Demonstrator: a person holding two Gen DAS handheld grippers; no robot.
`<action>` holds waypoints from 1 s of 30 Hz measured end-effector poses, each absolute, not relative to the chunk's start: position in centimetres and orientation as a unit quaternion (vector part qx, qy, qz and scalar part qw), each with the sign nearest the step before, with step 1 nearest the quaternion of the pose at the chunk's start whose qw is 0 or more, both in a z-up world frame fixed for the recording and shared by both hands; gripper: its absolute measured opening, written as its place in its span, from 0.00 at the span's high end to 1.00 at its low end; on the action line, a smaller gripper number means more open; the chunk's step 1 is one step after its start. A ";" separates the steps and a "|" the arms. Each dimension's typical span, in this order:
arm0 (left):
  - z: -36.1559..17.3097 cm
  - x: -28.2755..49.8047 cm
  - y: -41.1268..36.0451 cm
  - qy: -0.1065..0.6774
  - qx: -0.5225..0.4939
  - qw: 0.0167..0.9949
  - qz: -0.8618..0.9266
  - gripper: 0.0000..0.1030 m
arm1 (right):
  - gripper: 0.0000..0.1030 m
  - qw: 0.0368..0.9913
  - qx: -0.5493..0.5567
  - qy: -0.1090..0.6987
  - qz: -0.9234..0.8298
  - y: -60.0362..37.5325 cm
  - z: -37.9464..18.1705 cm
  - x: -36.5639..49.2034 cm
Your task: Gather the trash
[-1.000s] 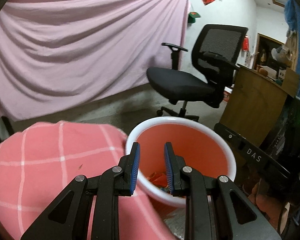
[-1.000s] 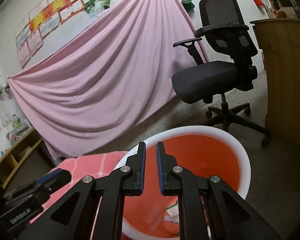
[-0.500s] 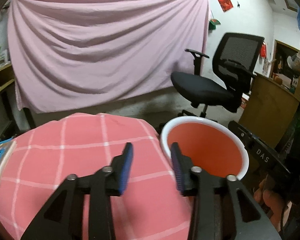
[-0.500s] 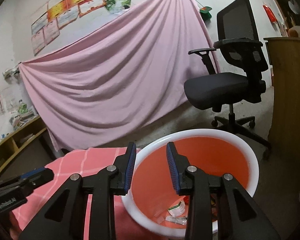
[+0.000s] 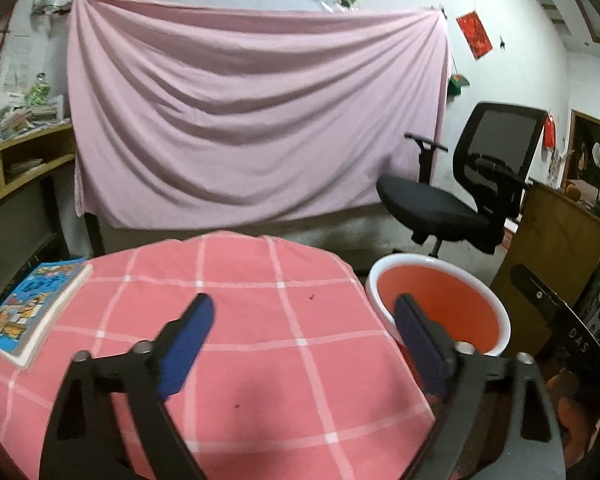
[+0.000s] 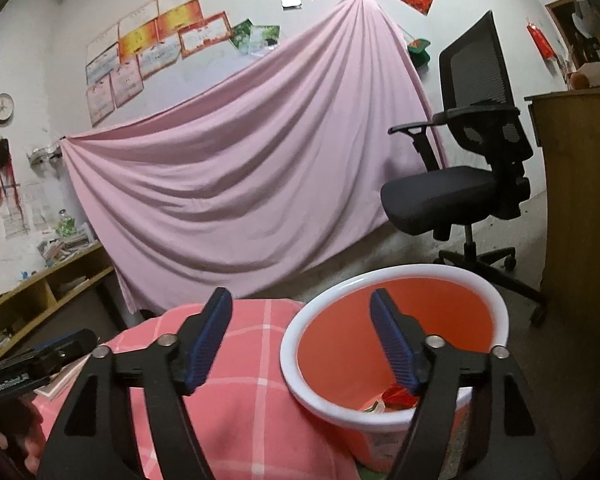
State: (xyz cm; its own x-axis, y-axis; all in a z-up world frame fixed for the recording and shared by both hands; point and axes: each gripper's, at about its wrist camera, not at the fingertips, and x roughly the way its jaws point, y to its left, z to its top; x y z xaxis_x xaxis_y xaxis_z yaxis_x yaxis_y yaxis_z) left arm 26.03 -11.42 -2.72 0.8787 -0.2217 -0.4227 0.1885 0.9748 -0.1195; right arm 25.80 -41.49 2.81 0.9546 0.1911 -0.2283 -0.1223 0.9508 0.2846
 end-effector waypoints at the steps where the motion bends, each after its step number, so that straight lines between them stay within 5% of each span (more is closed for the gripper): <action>1: -2.7 25.7 -11.2 0.216 -0.039 0.970 -0.107 0.12 | 0.28 0.980 0.133 0.126 0.079 -41.4 2.8 25.5; 4: -2.8 24.3 -10.2 0.204 -0.046 0.972 -0.105 0.05 | 0.18 0.982 0.127 0.120 0.077 -41.3 2.5 24.5; 6: -3.0 23.6 -9.6 0.198 -0.052 0.974 -0.101 0.02 | 0.00 0.982 0.128 0.111 0.079 -41.2 2.3 23.8; 30: -5.4 12.4 -2.8 0.168 -0.054 0.983 -0.052 0.02 | 0.00 0.988 0.075 0.087 0.103 -34.4 1.8 13.4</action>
